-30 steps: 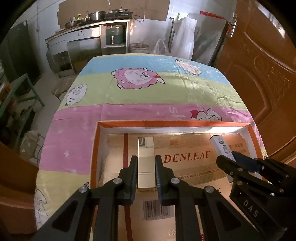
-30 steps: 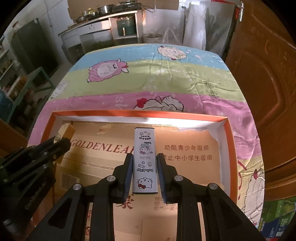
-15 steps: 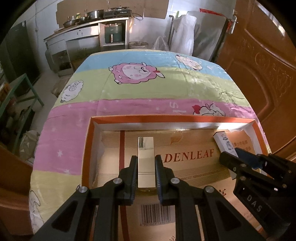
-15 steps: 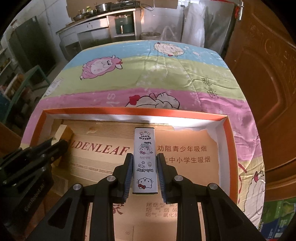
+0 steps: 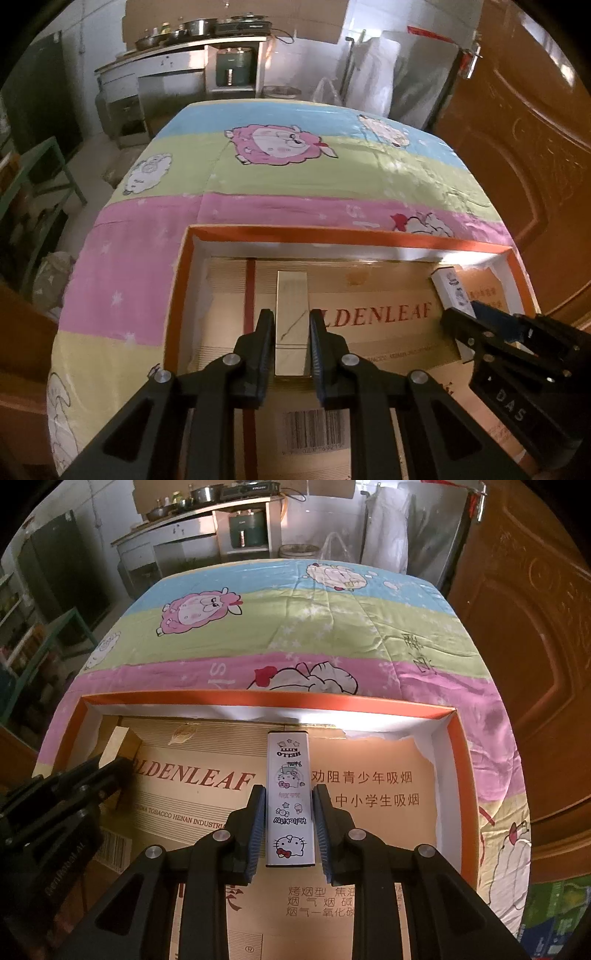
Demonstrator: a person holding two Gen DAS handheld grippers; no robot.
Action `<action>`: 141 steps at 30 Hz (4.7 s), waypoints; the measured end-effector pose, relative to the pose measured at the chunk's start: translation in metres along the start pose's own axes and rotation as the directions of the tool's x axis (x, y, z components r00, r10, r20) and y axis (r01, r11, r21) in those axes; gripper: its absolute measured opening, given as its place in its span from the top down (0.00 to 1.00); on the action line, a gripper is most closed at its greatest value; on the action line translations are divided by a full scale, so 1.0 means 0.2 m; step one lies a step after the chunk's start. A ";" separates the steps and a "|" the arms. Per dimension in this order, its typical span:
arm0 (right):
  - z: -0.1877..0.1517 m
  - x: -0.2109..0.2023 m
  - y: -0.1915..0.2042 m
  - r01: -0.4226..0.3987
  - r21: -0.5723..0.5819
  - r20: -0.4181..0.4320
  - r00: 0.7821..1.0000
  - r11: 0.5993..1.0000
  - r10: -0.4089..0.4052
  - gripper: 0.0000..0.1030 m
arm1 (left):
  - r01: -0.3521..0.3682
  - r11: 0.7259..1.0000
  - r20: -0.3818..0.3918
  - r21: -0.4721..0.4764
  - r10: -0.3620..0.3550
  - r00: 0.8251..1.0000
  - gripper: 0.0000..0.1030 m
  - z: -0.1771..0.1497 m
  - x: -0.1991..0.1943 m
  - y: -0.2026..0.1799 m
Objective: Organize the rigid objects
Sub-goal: 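Carry the wooden block and white box with both tools into the cardboard tray, then open both tools to release the block and box inside the tray, then withdraw both open tools from the tray back toward the remaining objects, then lower the right tool onto the teal lighter and close on it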
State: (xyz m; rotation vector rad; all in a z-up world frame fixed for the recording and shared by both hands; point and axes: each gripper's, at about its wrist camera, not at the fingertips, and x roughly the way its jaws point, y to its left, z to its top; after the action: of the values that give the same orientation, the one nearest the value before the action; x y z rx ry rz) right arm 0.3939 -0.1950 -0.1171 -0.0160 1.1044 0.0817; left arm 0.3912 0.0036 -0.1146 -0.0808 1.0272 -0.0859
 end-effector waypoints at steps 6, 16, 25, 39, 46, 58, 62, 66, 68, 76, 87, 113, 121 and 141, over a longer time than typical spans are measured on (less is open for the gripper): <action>-0.01 0.00 0.00 -0.004 0.000 0.015 1.000 1.000 0.004 0.74 | -0.042 0.999 -0.002 0.007 0.042 0.999 0.52 0.00 0.00 -0.01; -0.04 -0.05 -0.03 -0.019 0.022 0.048 0.999 1.000 0.018 0.65 | -0.017 1.000 0.005 0.017 0.017 1.000 0.44 -0.02 -0.02 -0.01; -0.06 -0.14 -0.06 -0.013 0.039 0.080 0.997 0.999 0.010 0.57 | 0.029 0.999 0.039 0.022 -0.029 0.999 0.40 -0.03 -0.12 -0.01; -0.20 -0.40 -0.03 -0.015 0.037 0.164 0.986 0.999 0.008 0.56 | 0.026 0.997 0.162 0.069 -0.037 0.986 0.40 -0.13 -0.40 -0.06; -0.29 -0.52 -0.02 -0.008 0.038 0.194 0.981 0.999 0.001 0.56 | 0.002 0.999 0.214 0.049 -0.012 0.977 0.40 -0.20 -0.57 -0.03; -0.49 -0.74 0.02 0.010 0.019 0.254 0.967 1.000 -0.015 0.56 | -0.042 0.997 0.327 0.069 0.017 0.945 0.40 -0.36 -0.86 -0.02; -0.56 -0.81 0.04 0.020 0.012 0.278 0.960 1.000 -0.022 0.56 | -0.061 0.995 0.361 0.079 0.028 0.932 0.40 -0.42 -0.94 -0.04; -0.64 -0.89 0.05 0.023 0.009 0.302 0.953 1.000 -0.025 0.56 | -0.079 0.994 0.387 0.082 0.041 0.921 0.40 -0.50 -1.02 -0.06; -0.68 -0.92 0.06 0.018 0.009 0.313 0.949 1.000 -0.020 0.56 | -0.085 0.993 0.396 0.085 0.044 0.917 0.40 -0.53 -1.05 -0.06; -0.85 -1.02 0.11 0.005 -0.009 0.340 0.940 1.000 -0.001 0.56 | -0.110 0.988 0.425 0.105 0.056 0.904 0.40 -0.68 -1.15 -0.11; -1.03 -1.14 0.09 -0.012 0.013 0.375 0.927 1.000 0.006 0.56 | -0.096 0.990 0.457 0.105 0.037 0.889 0.40 -0.84 -1.27 -0.11; -1.40 -1.36 0.14 -0.012 -0.020 0.444 0.896 1.000 0.020 0.56 | -0.051 0.988 0.470 0.144 -0.023 0.882 0.40 -1.11 -1.46 -0.13; -1.50 -1.36 0.16 -0.022 -0.038 0.441 0.897 0.999 0.036 0.55 | -0.034 0.988 0.460 0.151 -0.039 0.887 0.40 -1.16 -1.45 -0.12; -1.69 -1.02 0.18 -0.055 -0.071 0.302 0.950 0.996 0.074 0.55 | 0.012 0.990 0.358 0.140 -0.062 0.932 0.40 -1.34 -1.22 -0.04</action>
State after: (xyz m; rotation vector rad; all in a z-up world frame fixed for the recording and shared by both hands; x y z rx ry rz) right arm -0.0018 -0.1887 -0.0854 -0.0216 0.7932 0.1720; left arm 0.0368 0.0157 -0.0446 0.0089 0.6479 -0.1687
